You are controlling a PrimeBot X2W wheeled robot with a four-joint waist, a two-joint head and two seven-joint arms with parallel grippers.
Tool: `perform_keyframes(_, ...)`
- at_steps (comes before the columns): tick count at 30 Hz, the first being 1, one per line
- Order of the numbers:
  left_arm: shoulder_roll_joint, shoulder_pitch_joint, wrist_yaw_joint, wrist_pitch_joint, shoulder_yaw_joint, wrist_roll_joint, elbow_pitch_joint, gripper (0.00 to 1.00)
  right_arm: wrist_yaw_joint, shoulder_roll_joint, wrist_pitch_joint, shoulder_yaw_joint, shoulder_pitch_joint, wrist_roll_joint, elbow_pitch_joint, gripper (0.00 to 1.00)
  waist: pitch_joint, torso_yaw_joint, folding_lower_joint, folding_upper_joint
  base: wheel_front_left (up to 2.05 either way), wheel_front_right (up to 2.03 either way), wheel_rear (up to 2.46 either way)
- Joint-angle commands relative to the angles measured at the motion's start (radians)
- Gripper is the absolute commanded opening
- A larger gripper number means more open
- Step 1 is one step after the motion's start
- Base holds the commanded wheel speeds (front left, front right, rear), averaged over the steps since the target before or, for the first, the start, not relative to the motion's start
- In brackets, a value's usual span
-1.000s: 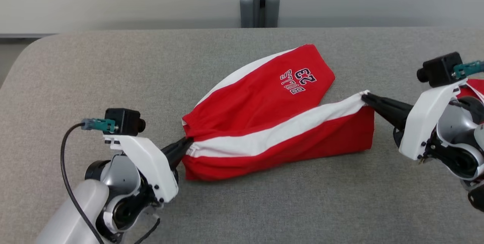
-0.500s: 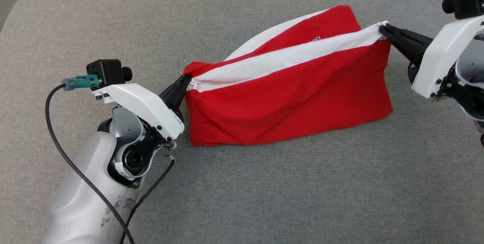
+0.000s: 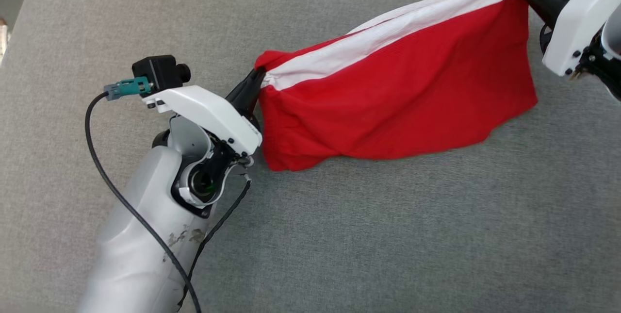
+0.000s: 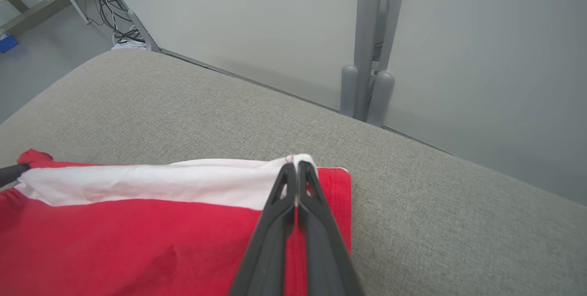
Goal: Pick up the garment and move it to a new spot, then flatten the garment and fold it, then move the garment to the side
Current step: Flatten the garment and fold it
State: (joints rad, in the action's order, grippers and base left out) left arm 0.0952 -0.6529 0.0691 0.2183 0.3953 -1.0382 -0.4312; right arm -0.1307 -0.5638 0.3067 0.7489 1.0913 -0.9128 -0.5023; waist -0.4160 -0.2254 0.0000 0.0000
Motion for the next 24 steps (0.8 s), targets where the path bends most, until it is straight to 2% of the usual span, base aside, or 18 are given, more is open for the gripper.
perform_keyframes(1, -0.005, -0.027, -0.010, -0.013, 0.004, 0.002, -0.016, 0.00, 0.000, 0.002, -0.014, 0.014, 0.029, 0.008, -0.025, 0.00, -0.014, -0.015, 0.0000, 0.0000, 0.00, 0.00, 0.00)
perform_keyframes(11, -0.036, -0.086, -0.042, -0.081, 0.054, -0.020, -0.099, 0.00, 0.000, 0.017, -0.090, 0.123, 0.134, 0.021, -0.168, 0.00, -0.057, -0.059, 0.0000, 0.0000, 0.00, 0.00, 0.00)
perform_keyframes(24, -0.042, -0.144, -0.039, -0.164, 0.143, -0.080, -0.146, 0.00, 0.000, 0.034, -0.177, 0.225, 0.208, 0.015, -0.290, 0.00, -0.092, -0.080, 0.0000, 0.0000, 0.00, 0.00, 0.00)
